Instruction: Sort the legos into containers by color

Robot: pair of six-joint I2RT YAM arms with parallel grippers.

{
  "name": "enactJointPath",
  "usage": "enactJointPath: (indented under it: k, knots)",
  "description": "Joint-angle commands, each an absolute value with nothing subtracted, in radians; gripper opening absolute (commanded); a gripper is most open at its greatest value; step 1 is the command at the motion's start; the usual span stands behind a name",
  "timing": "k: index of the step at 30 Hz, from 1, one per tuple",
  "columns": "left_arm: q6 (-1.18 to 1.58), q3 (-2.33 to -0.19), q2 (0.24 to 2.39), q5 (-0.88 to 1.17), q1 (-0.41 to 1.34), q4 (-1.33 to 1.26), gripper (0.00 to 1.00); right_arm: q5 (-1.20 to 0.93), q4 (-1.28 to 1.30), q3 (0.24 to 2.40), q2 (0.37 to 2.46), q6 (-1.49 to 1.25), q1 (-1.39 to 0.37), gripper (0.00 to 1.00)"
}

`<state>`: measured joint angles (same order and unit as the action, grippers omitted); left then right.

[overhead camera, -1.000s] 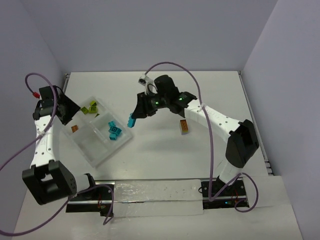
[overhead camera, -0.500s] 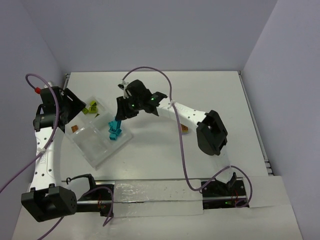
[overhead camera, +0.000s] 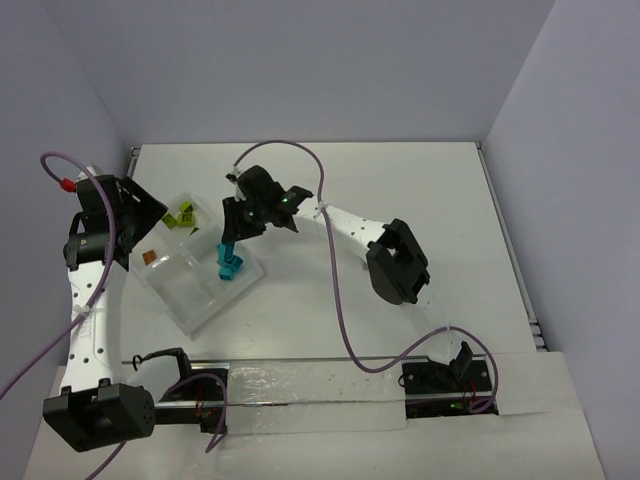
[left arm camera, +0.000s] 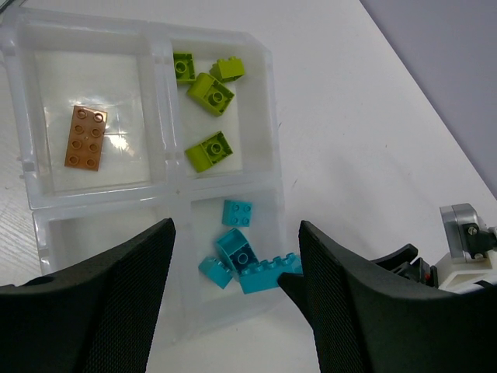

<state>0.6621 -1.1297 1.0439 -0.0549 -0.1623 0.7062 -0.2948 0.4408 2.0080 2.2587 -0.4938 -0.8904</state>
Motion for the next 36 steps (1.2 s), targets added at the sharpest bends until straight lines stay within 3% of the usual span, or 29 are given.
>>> enactJointPath:
  k: [1, 7, 9, 10, 12, 16, 21, 30, 36]
  knots:
    - [0.675, -1.161, 1.017, -0.077, -0.158, 0.704, 0.72, -0.273, 0.420, 2.094, 2.299, -0.518, -0.916, 0.07]
    - [0.674, -1.160, 1.004, -0.086, -0.158, 0.715, 0.72, -0.245, 0.418, 2.155, 2.352, -0.536, -0.928, 0.13]
    - [0.679, -1.156, 0.995, -0.090, -0.158, 0.719, 0.72, -0.255, 0.424, 2.184, 2.371, -0.544, -0.928, 0.28]
    - [0.681, -1.154, 0.989, -0.090, -0.158, 0.718, 0.73, -0.258, 0.432, 2.216, 2.385, -0.545, -0.929, 0.44]
    - [0.681, -1.149, 0.985, -0.092, -0.158, 0.720, 0.74, -0.249, 0.464, 2.246, 2.387, -0.531, -0.931, 0.64]
    - [0.683, -1.137, 0.980, -0.092, -0.158, 0.714, 0.75, -0.215, 0.486, 2.243, 2.324, -0.506, -0.931, 0.84]
    - [0.676, -1.146, 0.994, -0.071, -0.156, 0.710, 0.75, -0.151, 0.487, 2.136, 2.179, -0.481, -0.887, 0.86]
    - [0.635, -1.190, 1.058, -0.026, -0.143, 0.719, 0.76, 0.026, 0.415, 1.466, 1.683, -0.494, -0.648, 0.91]
    - [0.558, -1.228, 1.136, -0.010, -0.037, 0.735, 0.77, 0.174, 0.521, 1.223, 1.514, -0.494, -0.465, 1.00]
